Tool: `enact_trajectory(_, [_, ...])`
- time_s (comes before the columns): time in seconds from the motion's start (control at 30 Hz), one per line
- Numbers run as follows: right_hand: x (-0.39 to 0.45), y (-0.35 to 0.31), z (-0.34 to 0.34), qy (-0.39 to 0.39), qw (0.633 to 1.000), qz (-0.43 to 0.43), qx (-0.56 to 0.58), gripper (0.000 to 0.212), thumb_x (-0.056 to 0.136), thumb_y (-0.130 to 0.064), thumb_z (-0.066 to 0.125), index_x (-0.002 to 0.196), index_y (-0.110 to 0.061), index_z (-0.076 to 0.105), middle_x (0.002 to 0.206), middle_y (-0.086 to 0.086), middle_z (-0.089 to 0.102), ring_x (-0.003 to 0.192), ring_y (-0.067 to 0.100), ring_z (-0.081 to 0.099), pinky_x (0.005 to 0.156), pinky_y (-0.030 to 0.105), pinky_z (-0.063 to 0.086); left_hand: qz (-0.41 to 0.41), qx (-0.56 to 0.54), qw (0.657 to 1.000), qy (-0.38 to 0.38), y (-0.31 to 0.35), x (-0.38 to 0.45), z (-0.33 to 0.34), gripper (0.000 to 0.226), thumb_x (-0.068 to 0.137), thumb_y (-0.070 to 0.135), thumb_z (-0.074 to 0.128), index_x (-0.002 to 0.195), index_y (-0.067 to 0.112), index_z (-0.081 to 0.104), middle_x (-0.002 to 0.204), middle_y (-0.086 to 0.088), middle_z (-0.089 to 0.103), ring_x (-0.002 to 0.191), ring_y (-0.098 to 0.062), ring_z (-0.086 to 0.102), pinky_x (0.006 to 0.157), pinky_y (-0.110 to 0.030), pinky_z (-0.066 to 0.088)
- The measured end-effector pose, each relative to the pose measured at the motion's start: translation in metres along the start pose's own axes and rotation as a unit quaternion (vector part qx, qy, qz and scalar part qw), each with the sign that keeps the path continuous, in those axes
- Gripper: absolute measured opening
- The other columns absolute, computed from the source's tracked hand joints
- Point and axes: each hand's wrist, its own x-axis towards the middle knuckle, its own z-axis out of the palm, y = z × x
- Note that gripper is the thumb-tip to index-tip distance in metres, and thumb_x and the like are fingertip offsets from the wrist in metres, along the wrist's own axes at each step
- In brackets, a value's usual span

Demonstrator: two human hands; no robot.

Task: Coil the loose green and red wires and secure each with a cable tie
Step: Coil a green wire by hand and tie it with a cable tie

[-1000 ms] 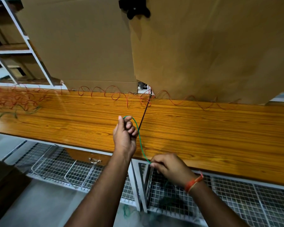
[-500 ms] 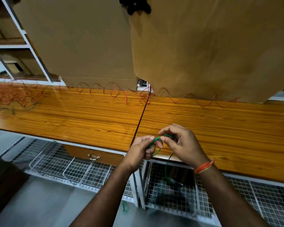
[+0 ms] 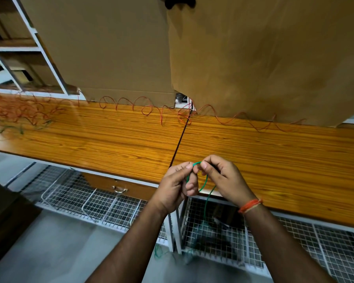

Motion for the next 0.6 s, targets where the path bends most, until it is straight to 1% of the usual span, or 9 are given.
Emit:
enact_trajectory(0.1, [-0.005,0.015,0.007,-0.005,0.999,0.030,0.027,0.022,0.102,-0.029,0.057,0.086,-0.015,0.062,0.071,-0.010,0.059,0.066,0.007,0.051,0.062,0.029,0.042,0.009,-0.115,0.993,0.027,0.003,0.000,0.002,0.020,0.107,0.017,0.041,0.094,0.007,0.053,0.047,0.006,0.042,0.032,0.000,0.033,0.038,-0.015,0.028])
enact_trajectory(0.17, [-0.013,0.026,0.012,-0.005,0.992,0.077,0.097,0.011,0.102,-0.020,0.060,0.093,-0.014,0.064,0.074,-0.007,0.063,0.068,0.008,0.055,0.061,0.024,0.044,0.016,-0.197,0.978,0.061,0.007,0.001,-0.001,0.023,0.106,0.019,0.038,0.093,0.008,0.054,0.047,0.008,0.041,0.031,0.002,0.032,0.037,-0.015,0.023])
enact_trajectory(0.2, [-0.018,0.031,0.013,-0.001,0.987,0.099,0.127,0.005,0.101,-0.013,0.062,0.097,-0.013,0.064,0.075,-0.006,0.065,0.068,0.007,0.057,0.060,0.021,0.044,0.025,-0.236,0.969,0.068,0.009,0.001,-0.004,0.026,0.107,0.019,0.036,0.093,0.008,0.055,0.048,0.008,0.041,0.031,0.001,0.034,0.038,-0.015,0.022])
enact_trajectory(0.27, [-0.028,0.041,0.016,0.029,0.978,0.138,0.151,0.009,0.098,-0.003,0.064,0.100,-0.011,0.064,0.073,-0.005,0.064,0.064,0.003,0.056,0.058,0.018,0.044,0.047,-0.304,0.948,0.076,0.014,0.002,-0.011,0.033,0.109,0.020,0.032,0.092,0.009,0.058,0.050,0.008,0.042,0.032,-0.001,0.037,0.039,-0.015,0.024])
enact_trajectory(0.37, [-0.042,0.057,0.015,0.096,0.972,0.174,0.122,0.013,0.091,0.001,0.072,0.093,-0.011,0.067,0.069,-0.006,0.064,0.061,0.001,0.056,0.059,0.015,0.045,0.076,-0.360,0.925,0.096,0.020,0.003,-0.024,0.038,0.111,0.020,0.030,0.090,0.010,0.060,0.052,0.008,0.043,0.036,-0.002,0.039,0.041,-0.015,0.028])
enact_trajectory(0.4, [-0.046,0.061,0.013,0.101,0.976,0.171,0.088,0.014,0.089,0.000,0.074,0.088,-0.013,0.069,0.068,-0.007,0.066,0.063,0.001,0.057,0.060,0.014,0.045,0.085,-0.363,0.922,0.106,0.022,0.003,-0.027,0.036,0.111,0.020,0.031,0.090,0.011,0.059,0.053,0.008,0.043,0.037,-0.003,0.040,0.042,-0.015,0.029])
enact_trajectory(0.47, [-0.053,0.062,0.010,0.084,0.986,0.144,0.004,0.018,0.087,-0.002,0.077,0.081,-0.018,0.072,0.072,-0.012,0.070,0.067,-0.002,0.059,0.064,0.013,0.045,0.096,-0.339,0.924,0.147,0.024,0.004,-0.031,0.032,0.111,0.021,0.033,0.093,0.012,0.057,0.056,0.009,0.044,0.039,-0.002,0.040,0.042,-0.014,0.031])
enact_trajectory(0.53, [-0.055,0.054,0.006,0.064,0.992,0.094,-0.048,0.020,0.089,-0.006,0.077,0.080,-0.024,0.073,0.081,-0.017,0.072,0.078,-0.001,0.064,0.070,0.013,0.045,0.100,-0.273,0.935,0.205,0.022,0.006,-0.029,0.028,0.110,0.020,0.034,0.096,0.012,0.056,0.058,0.008,0.048,0.043,-0.001,0.043,0.043,-0.014,0.037])
enact_trajectory(0.6, [-0.052,0.040,0.003,0.040,0.996,0.039,-0.073,0.015,0.092,-0.015,0.075,0.085,-0.028,0.073,0.087,-0.013,0.070,0.089,0.006,0.066,0.076,0.019,0.048,0.104,-0.182,0.947,0.244,0.016,0.009,-0.026,0.025,0.110,0.018,0.037,0.100,0.009,0.058,0.063,0.003,0.054,0.049,-0.005,0.050,0.047,-0.015,0.044])
